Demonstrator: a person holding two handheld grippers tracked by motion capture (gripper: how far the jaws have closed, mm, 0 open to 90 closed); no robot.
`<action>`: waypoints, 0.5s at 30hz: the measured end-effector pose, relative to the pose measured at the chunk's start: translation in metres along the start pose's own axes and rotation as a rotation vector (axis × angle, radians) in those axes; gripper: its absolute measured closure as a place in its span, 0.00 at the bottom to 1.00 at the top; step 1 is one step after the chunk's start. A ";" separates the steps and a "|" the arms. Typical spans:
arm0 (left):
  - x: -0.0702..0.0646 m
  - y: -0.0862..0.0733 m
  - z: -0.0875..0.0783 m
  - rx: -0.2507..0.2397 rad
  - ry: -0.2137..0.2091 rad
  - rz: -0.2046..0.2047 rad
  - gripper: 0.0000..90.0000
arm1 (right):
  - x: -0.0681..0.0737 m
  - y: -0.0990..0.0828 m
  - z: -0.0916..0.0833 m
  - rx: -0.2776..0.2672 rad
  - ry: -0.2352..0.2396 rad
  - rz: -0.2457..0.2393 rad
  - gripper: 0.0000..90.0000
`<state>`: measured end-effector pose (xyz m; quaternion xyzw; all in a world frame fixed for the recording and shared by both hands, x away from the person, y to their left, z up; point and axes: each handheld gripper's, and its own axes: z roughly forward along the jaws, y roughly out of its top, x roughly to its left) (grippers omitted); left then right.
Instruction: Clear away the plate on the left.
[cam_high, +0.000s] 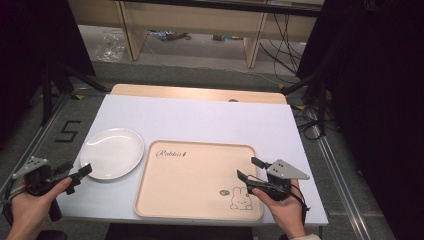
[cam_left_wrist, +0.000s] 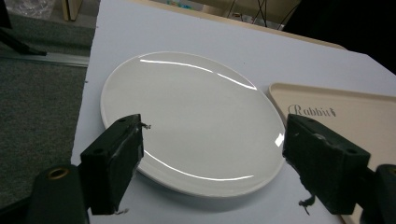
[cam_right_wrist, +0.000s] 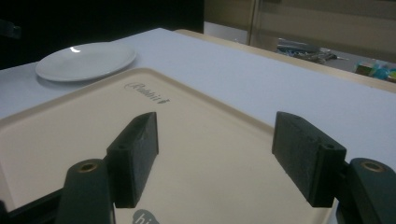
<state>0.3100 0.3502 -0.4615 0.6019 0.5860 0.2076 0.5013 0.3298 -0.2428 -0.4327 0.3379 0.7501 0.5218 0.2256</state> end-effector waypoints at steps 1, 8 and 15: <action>0.000 0.000 0.000 0.000 0.000 0.000 0.24 | 0.000 0.000 0.000 0.000 0.000 0.000 0.36; 0.012 -0.002 0.007 0.046 0.020 -0.140 0.29 | 0.003 0.000 0.001 0.012 0.020 0.033 0.37; 0.026 -0.003 0.023 0.083 -0.007 -0.286 0.32 | 0.000 0.000 0.003 -0.001 0.005 -0.003 0.37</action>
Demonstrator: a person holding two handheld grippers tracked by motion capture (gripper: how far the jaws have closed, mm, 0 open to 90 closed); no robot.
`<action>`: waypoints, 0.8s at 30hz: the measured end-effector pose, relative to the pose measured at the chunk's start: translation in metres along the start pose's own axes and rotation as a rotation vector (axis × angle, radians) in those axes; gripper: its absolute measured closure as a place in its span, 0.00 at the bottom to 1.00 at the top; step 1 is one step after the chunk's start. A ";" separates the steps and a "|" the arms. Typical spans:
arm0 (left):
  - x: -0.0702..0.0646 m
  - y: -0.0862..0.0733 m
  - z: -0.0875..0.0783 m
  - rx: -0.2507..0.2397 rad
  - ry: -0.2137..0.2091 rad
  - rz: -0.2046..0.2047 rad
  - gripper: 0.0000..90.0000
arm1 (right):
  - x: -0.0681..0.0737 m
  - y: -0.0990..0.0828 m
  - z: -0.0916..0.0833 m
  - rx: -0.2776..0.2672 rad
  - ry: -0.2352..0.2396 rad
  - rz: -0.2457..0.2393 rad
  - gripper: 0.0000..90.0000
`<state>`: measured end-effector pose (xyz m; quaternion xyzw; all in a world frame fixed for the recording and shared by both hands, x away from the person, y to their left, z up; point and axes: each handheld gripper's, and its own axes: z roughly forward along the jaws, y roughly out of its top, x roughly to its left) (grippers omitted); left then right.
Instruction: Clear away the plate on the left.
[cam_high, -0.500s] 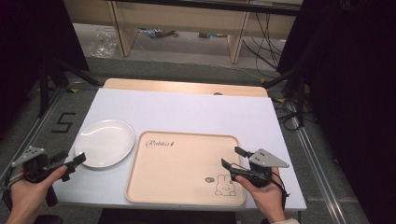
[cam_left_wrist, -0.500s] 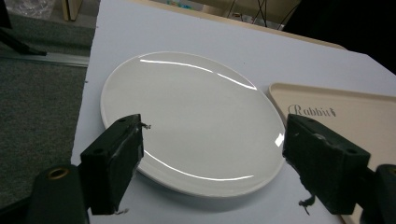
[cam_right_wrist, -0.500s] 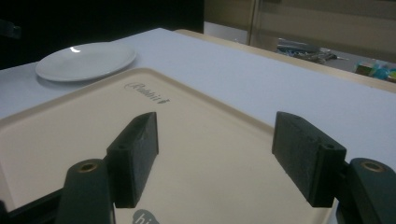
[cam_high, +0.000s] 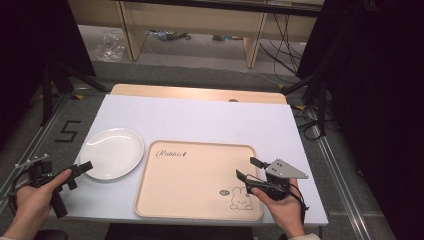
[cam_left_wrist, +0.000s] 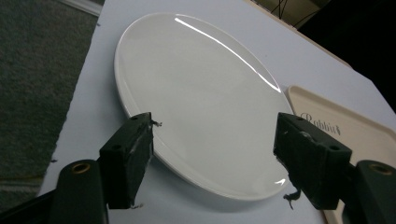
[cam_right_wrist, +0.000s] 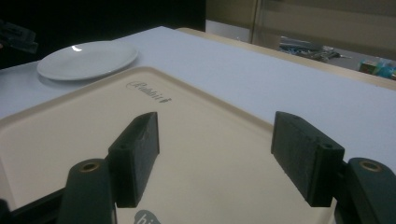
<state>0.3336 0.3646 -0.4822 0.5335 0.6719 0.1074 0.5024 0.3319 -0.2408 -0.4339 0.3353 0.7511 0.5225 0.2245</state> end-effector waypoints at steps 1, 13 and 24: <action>0.002 0.001 0.001 0.007 0.007 -0.021 0.33 | 0.000 0.000 0.000 0.000 0.001 0.000 0.37; 0.023 0.004 0.015 0.074 0.001 -0.202 0.37 | 0.001 -0.001 0.002 0.013 0.025 0.024 0.37; 0.032 0.008 0.024 0.080 -0.053 -0.326 0.42 | 0.001 -0.001 0.003 0.016 0.024 0.008 0.37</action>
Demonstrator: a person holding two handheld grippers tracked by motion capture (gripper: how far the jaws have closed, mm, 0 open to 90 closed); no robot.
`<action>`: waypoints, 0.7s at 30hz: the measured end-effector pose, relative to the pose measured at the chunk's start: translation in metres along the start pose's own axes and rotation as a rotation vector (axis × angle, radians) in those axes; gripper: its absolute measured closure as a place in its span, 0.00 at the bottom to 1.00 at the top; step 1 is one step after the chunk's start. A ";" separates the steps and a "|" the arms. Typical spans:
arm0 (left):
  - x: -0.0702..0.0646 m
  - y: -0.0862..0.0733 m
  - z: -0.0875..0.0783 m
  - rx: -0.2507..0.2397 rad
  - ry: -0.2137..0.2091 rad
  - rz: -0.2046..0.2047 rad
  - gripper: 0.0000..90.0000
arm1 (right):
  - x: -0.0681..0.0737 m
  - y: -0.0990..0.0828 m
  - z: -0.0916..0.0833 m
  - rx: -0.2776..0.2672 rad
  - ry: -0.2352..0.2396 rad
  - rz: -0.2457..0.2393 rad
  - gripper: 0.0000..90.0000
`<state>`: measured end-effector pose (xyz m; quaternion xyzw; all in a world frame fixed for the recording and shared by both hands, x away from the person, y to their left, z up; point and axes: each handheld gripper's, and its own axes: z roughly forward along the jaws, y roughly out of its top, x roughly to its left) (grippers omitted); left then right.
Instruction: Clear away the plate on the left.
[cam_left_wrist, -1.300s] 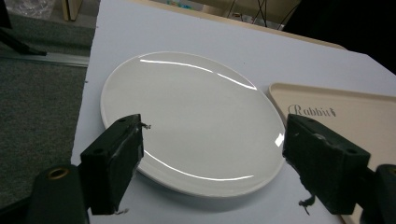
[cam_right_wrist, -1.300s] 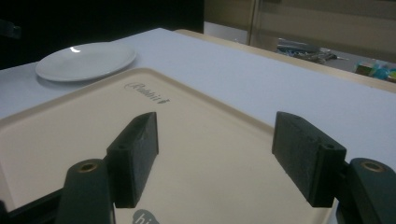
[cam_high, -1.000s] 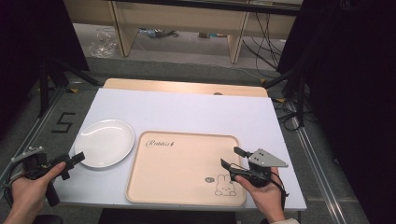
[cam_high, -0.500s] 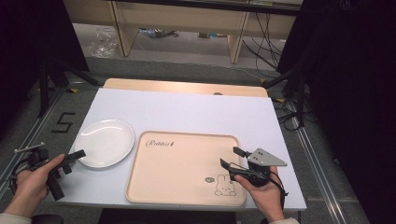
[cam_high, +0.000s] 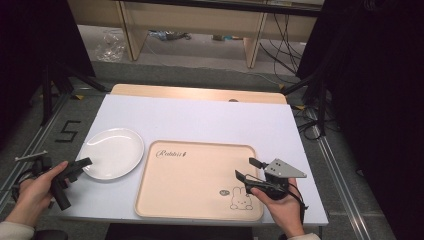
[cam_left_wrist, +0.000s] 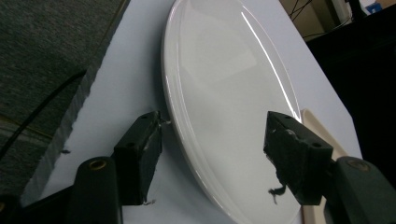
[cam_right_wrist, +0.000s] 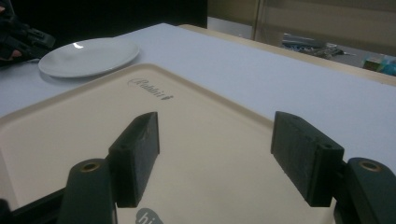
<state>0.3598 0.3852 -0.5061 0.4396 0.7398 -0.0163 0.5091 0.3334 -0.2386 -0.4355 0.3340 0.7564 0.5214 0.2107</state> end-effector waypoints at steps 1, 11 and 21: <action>0.002 0.002 0.001 0.005 -0.013 -0.023 0.43 | 0.000 0.000 -0.001 0.021 0.016 0.015 0.37; 0.014 0.010 0.007 0.045 -0.066 -0.144 0.58 | -0.001 0.001 -0.001 0.020 -0.007 -0.011 0.37; 0.025 0.009 0.006 0.049 -0.055 -0.110 0.89 | -0.002 0.000 0.002 -0.008 -0.018 -0.021 0.37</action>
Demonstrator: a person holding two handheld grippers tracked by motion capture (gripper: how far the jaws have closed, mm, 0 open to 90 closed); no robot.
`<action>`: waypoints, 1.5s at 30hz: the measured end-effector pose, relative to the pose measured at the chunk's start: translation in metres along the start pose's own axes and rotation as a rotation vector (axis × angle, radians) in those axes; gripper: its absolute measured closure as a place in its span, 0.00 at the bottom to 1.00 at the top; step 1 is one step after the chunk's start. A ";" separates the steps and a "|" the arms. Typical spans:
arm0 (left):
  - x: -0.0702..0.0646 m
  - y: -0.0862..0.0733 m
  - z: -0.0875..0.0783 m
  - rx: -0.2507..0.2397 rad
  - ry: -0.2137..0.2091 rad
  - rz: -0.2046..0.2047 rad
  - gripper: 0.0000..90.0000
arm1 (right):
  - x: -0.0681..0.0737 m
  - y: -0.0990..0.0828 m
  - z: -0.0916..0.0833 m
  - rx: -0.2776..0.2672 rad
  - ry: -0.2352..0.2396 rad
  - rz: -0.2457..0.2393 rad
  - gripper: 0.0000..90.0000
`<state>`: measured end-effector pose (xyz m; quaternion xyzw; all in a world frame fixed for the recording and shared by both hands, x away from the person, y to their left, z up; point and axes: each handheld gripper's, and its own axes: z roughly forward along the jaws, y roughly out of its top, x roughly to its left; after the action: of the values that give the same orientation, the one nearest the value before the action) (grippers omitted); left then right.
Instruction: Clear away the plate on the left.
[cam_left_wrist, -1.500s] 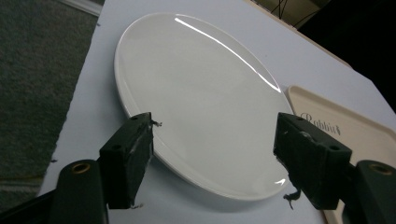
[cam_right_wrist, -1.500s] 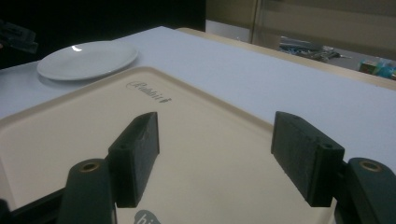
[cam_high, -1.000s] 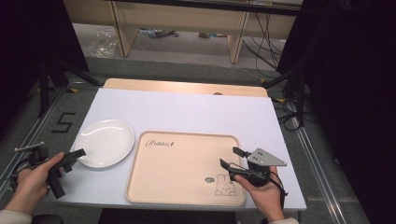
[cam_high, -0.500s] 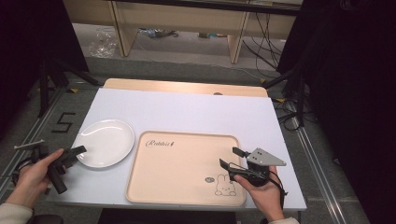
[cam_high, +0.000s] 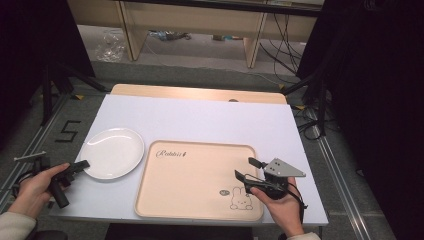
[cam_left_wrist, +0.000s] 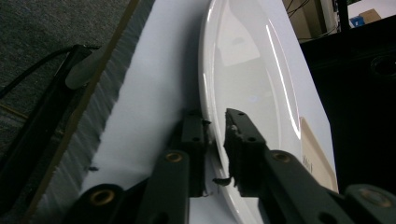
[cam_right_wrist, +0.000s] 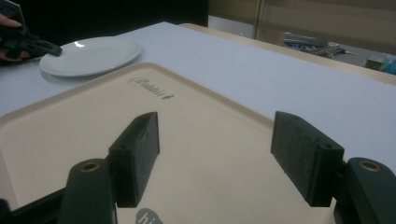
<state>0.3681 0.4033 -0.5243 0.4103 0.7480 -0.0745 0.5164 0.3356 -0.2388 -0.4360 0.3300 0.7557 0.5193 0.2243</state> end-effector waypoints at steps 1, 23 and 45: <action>0.000 0.000 0.000 0.000 0.000 0.000 0.89 | 0.000 0.000 0.000 -0.001 0.001 0.000 0.37; -0.009 0.004 -0.010 -0.090 -0.063 0.060 0.97 | 0.000 0.000 0.002 0.002 0.026 0.014 0.37; -0.026 0.006 -0.019 -0.175 -0.142 0.127 0.97 | -0.001 -0.001 -0.001 0.028 0.013 0.025 0.38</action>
<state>0.3618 0.4035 -0.4926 0.4037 0.6856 -0.0048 0.6057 0.3354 -0.2401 -0.4361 0.3390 0.7602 0.5136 0.2083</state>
